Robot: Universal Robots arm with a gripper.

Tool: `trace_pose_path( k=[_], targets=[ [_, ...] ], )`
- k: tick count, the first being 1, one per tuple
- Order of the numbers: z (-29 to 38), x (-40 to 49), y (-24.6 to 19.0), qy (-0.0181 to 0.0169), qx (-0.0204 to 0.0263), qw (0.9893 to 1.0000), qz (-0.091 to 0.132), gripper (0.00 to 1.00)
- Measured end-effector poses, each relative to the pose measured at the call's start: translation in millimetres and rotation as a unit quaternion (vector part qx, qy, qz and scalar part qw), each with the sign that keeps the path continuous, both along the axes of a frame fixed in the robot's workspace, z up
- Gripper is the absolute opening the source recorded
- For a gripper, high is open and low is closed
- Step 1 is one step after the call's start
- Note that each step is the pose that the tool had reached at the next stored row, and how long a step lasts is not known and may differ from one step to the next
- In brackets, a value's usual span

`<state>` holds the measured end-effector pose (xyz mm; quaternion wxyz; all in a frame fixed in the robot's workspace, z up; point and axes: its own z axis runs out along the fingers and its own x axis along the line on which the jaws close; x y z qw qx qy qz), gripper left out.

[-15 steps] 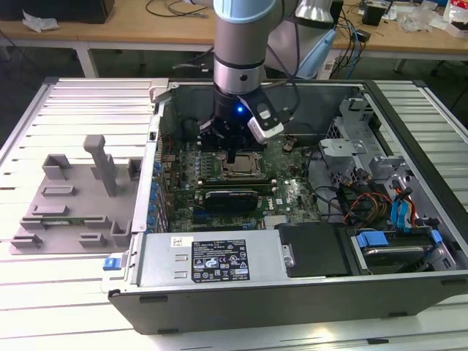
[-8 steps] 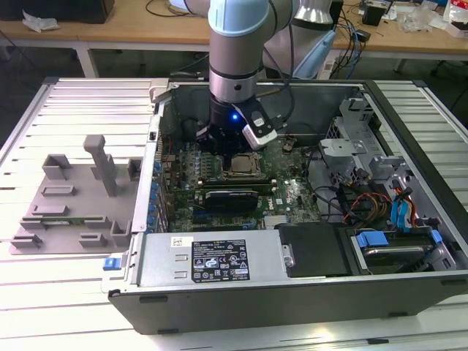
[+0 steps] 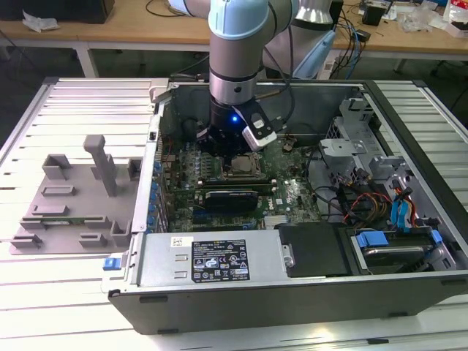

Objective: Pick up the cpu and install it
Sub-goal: 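Close the cpu cover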

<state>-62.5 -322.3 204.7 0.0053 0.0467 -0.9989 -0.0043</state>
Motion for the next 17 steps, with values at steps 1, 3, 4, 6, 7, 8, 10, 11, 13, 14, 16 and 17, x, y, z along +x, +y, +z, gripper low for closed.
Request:
trace_pose_path(
  k=[1, 3, 4, 6, 7, 8, 10, 11, 13, 14, 16, 17],
  targets=[
    [-0.1, 0.0, 0.0, 0.0, 0.0, 1.0, 0.0, 0.11],
    [-0.4, 0.0, 0.0, 0.0001, 0.0, 1.0, 0.0, 0.11],
    [-0.4, 0.0, 0.0, 0.0, -0.0001, 1.0, 0.0, 0.11],
    [-0.5, 0.0, 0.0, 0.0, 0.0, 1.0, 0.0, 0.11],
    [-0.4, 0.0, 0.0, 0.0, 0.0, 1.0, 0.0, 0.11],
    [-0.2, 0.0, 0.0, -0.0001, 0.0001, 1.0, 0.0, 0.11],
    [1.3, 0.0, 0.0, 0.0, 0.0, 1.0, 0.0, 0.11],
    [2.4, 0.0, 0.0, 0.0, 0.0, 1.0, 0.0, 0.11],
    [6.4, 0.0, 0.0, 0.0, 0.0, 1.0, 0.0, 0.11],
    [8.5, 0.0, 0.0, 0.0, 0.0, 1.0, 0.0, 0.11],
    [10.5, 0.0, 0.0, -0.0001, 0.0001, 1.0, 0.0, 0.11],
    [10.3, 0.0, 0.0, -0.0027, 0.0006, 1.0, 0.0, 0.11]
  ],
)
